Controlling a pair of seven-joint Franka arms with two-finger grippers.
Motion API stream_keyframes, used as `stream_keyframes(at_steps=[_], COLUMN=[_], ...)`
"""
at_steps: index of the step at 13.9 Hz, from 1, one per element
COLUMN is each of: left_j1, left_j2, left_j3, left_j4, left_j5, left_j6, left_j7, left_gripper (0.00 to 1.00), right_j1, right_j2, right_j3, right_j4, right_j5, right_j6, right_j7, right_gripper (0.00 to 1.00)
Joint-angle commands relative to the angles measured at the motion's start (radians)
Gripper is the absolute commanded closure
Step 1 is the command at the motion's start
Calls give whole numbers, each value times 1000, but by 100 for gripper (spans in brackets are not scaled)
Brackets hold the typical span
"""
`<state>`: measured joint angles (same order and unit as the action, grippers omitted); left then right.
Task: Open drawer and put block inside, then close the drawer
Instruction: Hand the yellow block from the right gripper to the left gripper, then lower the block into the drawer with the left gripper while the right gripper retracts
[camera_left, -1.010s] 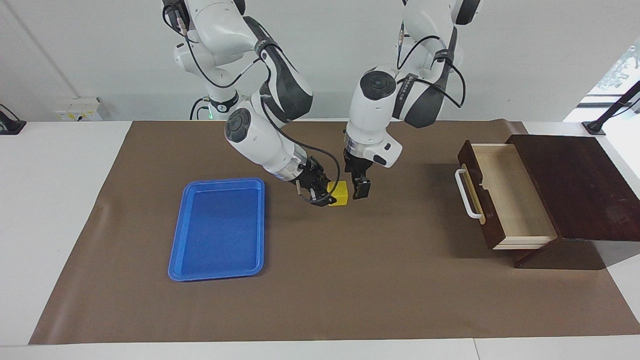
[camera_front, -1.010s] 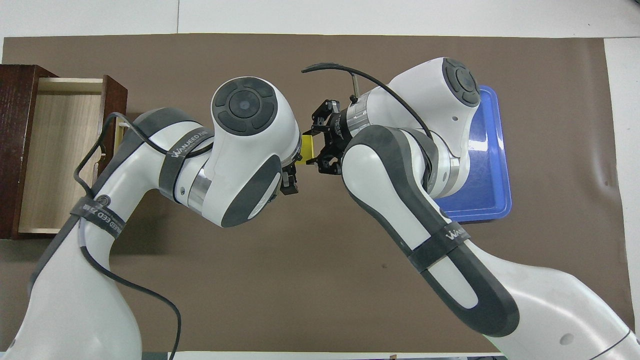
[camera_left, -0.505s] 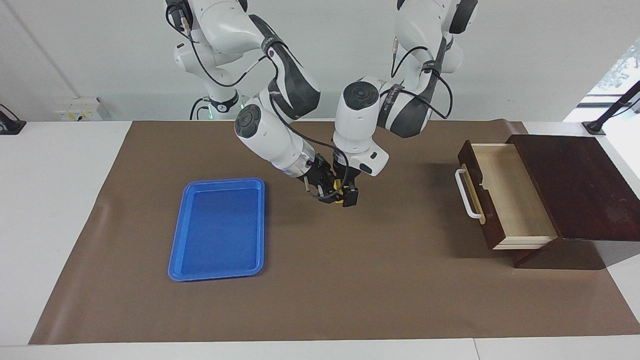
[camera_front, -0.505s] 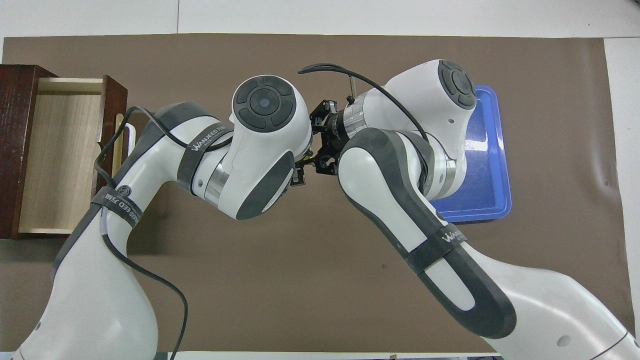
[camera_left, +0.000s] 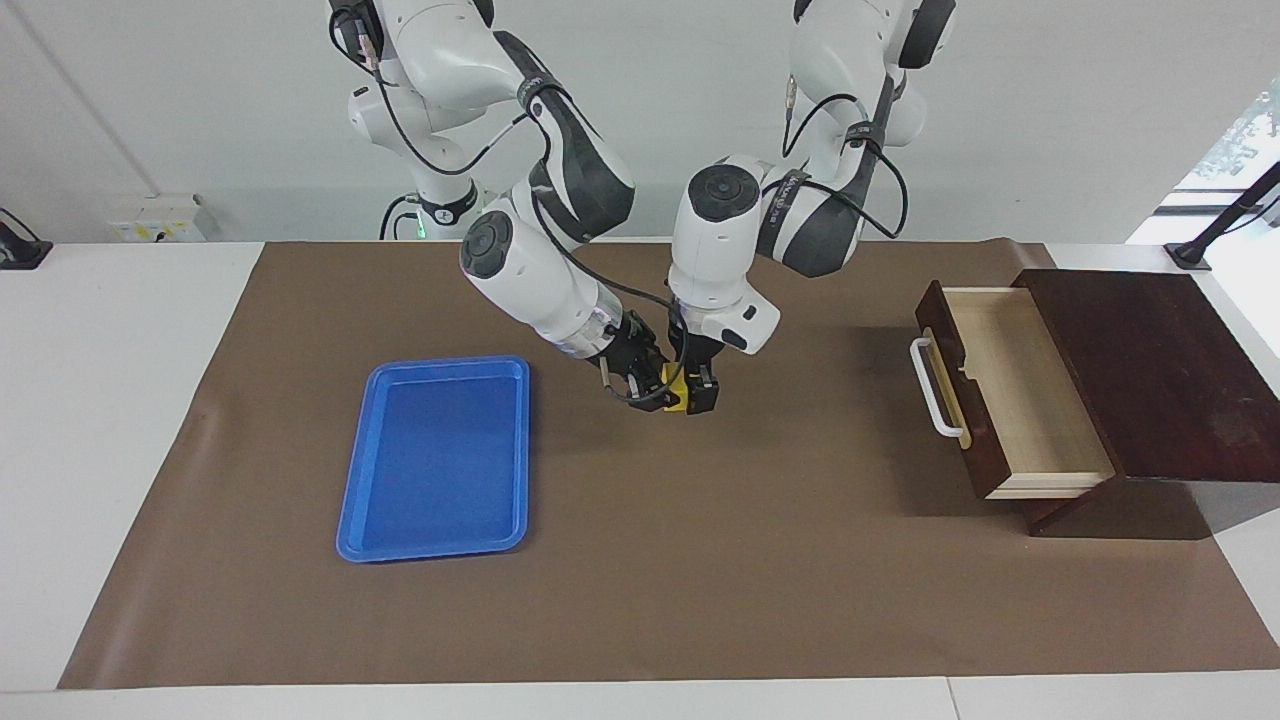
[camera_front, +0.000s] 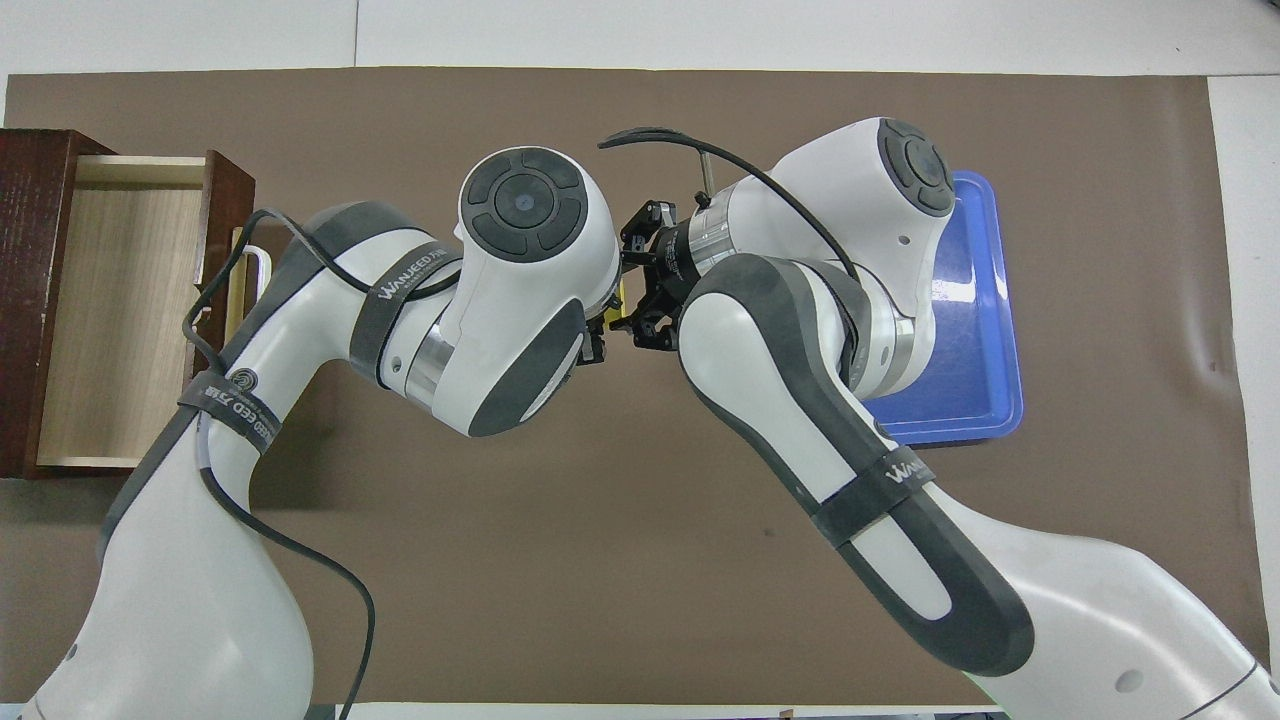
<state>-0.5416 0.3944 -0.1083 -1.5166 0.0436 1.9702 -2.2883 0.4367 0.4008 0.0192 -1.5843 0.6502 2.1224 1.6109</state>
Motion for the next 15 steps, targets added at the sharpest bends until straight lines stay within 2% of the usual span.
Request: stream_keyframes(at_steps=[1,3,4,6,8,12,15], left_j1=[2,5,9,51,118,325,490], left_j2=[9,8,3,-31,-89,-227,-264], left_j3=[3,4,4,4,6,9,9], left_j4=[19,21,21,19,26,18,16], left_j5=[9,12,12,12,-1,-59,-56], left_j6=[-11,-14,-19,-66,-196,-356,-396], left_j7=[-25,-20,-16,18,155,493,713], left_gripper=[100,100,100,100,100,100,100], right_j1=[-13,-15,-13,-19,-41,-87,-154], right_j2=[1,1,0,-10,-16,-39,-63], right_j3=[5,4,-1,-5,-4,-7,-7], right_j4=[18,18,18,20,18,18,18], right_j5=[34,35,32,32,32,16,-29], right_j6=[2,4,8,4,1,-25,-88], right_j7=[11,23,47,52,52,46,-47], right_gripper=[100,100,1,0,0,0,0])
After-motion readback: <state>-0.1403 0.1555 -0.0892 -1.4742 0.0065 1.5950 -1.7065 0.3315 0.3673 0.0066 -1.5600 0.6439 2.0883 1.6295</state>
